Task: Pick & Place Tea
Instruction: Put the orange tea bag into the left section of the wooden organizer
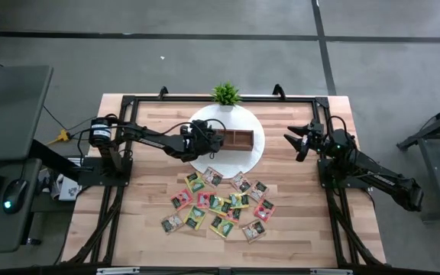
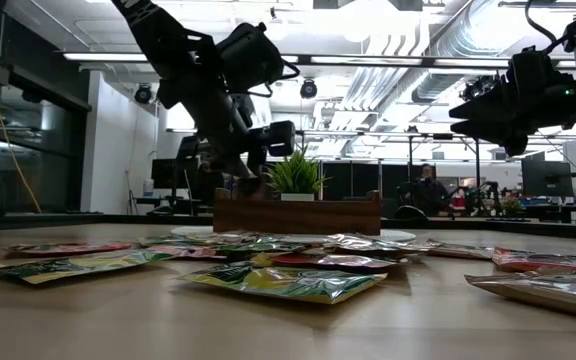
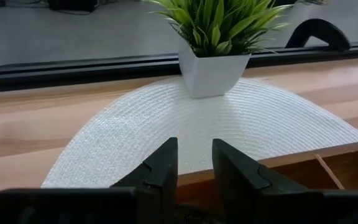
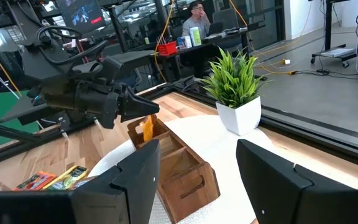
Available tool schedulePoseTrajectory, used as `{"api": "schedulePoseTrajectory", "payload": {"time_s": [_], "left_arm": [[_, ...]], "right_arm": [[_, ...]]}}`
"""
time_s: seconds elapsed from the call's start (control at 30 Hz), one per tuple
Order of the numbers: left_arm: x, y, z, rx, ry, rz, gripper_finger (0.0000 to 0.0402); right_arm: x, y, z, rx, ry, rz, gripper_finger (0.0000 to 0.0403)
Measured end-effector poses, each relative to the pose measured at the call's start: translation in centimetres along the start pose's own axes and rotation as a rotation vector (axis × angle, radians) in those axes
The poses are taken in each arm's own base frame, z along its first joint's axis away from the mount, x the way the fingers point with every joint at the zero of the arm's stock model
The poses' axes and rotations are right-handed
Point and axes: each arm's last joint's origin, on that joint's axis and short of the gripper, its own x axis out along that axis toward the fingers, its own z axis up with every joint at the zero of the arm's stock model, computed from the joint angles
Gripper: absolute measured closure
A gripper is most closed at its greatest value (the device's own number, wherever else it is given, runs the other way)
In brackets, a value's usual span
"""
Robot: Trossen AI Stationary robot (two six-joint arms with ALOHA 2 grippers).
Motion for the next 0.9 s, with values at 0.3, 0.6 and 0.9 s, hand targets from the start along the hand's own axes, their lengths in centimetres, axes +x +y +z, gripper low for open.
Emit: {"api": "schedulePoseTrajectory", "payload": {"time_s": [0.3,0.6,0.9], "left_arm": [[-0.6,0.4,1.2,0.051,-0.080,0.059,0.0304],[-4.3,1.7,6.1,0.449,0.001,-0.114,0.0305],[-9.1,5.8,7.6,0.683,0.256,-0.244,0.0305]], "right_arm": [[0.0,0.0,0.0,0.000,0.000,0.000,0.0194],[0.0,0.0,0.0,0.000,-0.001,0.000,0.0194],[0.0,0.0,0.0,0.000,0.000,0.000,0.0194]]}}
